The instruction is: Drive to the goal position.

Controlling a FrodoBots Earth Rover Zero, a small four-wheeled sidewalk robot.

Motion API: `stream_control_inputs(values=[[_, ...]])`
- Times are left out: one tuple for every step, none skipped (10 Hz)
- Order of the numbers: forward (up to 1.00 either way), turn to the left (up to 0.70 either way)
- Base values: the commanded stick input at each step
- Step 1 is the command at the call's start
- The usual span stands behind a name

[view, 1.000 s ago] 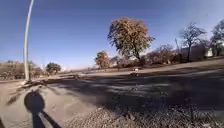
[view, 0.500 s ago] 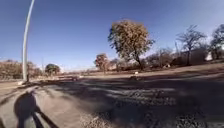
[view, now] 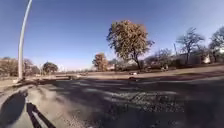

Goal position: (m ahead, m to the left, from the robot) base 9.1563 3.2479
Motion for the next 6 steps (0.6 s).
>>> stream_control_inputs(values=[[0.50,0.00],[0.50,0.00],[0.50,0.00],[0.50,0.00],[0.50,0.00],[0.50,0.00]])
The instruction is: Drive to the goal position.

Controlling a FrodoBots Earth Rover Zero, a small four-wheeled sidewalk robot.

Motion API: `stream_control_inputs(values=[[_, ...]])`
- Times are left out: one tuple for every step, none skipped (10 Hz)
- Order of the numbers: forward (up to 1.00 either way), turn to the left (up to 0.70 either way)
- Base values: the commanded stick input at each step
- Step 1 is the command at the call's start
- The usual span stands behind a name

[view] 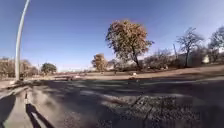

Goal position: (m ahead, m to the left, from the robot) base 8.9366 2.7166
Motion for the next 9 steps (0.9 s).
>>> stream_control_inputs(values=[[0.50,0.00],[0.50,0.00],[0.50,0.00],[0.50,0.00],[0.50,0.00],[0.50,0.00],[0.50,0.04],[0.50,0.45],[0.50,0.50]])
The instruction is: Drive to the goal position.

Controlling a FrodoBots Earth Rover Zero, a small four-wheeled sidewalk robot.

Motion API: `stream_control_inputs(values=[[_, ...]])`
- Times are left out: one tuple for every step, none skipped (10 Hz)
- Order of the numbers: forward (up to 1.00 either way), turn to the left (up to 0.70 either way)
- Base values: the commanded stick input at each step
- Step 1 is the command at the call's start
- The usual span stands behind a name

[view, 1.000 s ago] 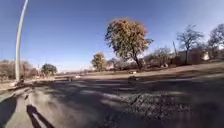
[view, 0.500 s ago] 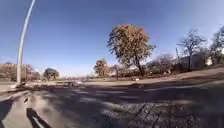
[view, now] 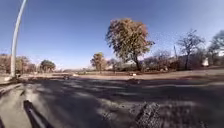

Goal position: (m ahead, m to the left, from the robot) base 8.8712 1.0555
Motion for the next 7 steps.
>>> stream_control_inputs(values=[[0.50,0.45],[0.50,0.00],[0.50,0.00],[0.50,0.00],[0.50,0.00],[0.50,0.00],[0.50,0.00]])
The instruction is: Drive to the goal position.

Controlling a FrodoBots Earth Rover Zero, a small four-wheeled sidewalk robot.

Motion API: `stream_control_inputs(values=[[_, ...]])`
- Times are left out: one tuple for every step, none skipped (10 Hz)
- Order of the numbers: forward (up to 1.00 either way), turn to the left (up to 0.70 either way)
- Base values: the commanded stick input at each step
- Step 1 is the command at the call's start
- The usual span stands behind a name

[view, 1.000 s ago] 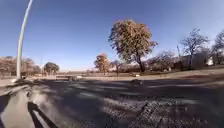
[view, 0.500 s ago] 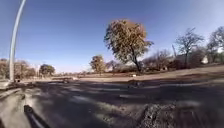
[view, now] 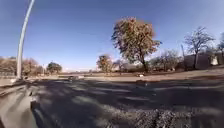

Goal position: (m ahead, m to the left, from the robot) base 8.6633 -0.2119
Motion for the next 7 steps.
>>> stream_control_inputs(values=[[0.50,0.00],[0.50,0.00],[0.50,0.00],[0.50,0.00],[0.50,0.00],[0.50,0.00],[0.50,0.00]])
